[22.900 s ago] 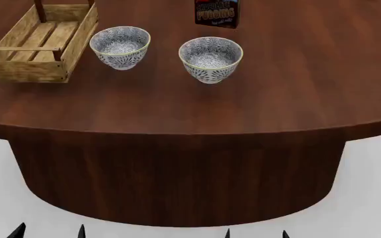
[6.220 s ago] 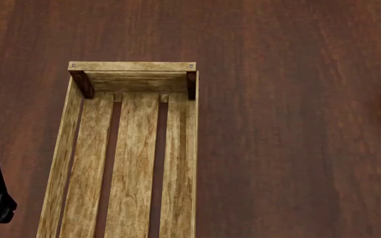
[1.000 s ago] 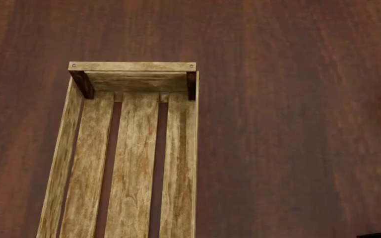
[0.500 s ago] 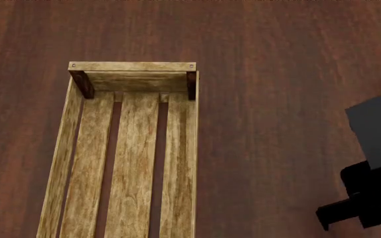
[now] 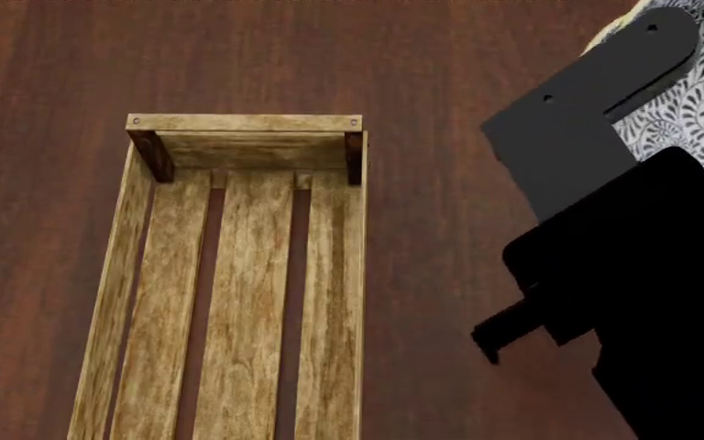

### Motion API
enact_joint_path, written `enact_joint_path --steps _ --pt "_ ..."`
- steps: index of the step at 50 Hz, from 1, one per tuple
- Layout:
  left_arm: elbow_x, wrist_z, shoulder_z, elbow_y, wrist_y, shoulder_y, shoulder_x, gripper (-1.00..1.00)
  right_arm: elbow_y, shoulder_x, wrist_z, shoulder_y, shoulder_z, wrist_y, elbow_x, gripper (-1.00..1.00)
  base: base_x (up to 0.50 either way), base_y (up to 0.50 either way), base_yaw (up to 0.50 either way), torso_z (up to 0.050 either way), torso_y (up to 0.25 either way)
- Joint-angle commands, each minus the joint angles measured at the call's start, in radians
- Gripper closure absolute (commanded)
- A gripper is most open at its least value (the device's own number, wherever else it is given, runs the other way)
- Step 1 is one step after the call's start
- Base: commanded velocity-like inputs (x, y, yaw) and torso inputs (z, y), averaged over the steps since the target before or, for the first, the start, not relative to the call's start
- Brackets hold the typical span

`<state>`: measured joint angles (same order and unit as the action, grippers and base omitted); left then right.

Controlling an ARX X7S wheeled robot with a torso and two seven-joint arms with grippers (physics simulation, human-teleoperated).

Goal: Stack the left bowl on the right bowl and place them in the tray.

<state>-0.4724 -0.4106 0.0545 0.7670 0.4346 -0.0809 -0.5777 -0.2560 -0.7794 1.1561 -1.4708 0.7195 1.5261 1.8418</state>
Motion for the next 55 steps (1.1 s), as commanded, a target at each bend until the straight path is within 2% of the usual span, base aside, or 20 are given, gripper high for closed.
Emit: enact_joint_path --steps 1,29,46,55 --pt "-0.004 0.0 0.0 -0.003 -0.001 -0.001 -0.002 -1.0 0.071 0.072 -0.072 -0.135 0.094 0.014 -0.052 1.0 0.0 0.0 0.0 0.0 0.0" --pt "-0.022 -0.004 0.018 0.004 -0.006 0.009 -0.008 -1.0 0.166 0.25 -0.278 -0.324 0.24 -0.03 -0.159 1.0 0.0 0.0 0.0 0.0 0.001" --pt "-0.041 -0.014 0.044 0.004 -0.007 0.016 -0.009 -1.0 0.161 0.357 -0.369 -0.317 0.304 -0.08 -0.233 1.0 0.0 0.0 0.0 0.0 0.001" --pt "-0.027 -0.017 0.022 -0.009 -0.006 0.005 -0.004 -1.0 0.168 0.426 -0.449 -0.308 0.338 -0.131 -0.308 1.0 0.0 0.0 0.0 0.0 0.001"
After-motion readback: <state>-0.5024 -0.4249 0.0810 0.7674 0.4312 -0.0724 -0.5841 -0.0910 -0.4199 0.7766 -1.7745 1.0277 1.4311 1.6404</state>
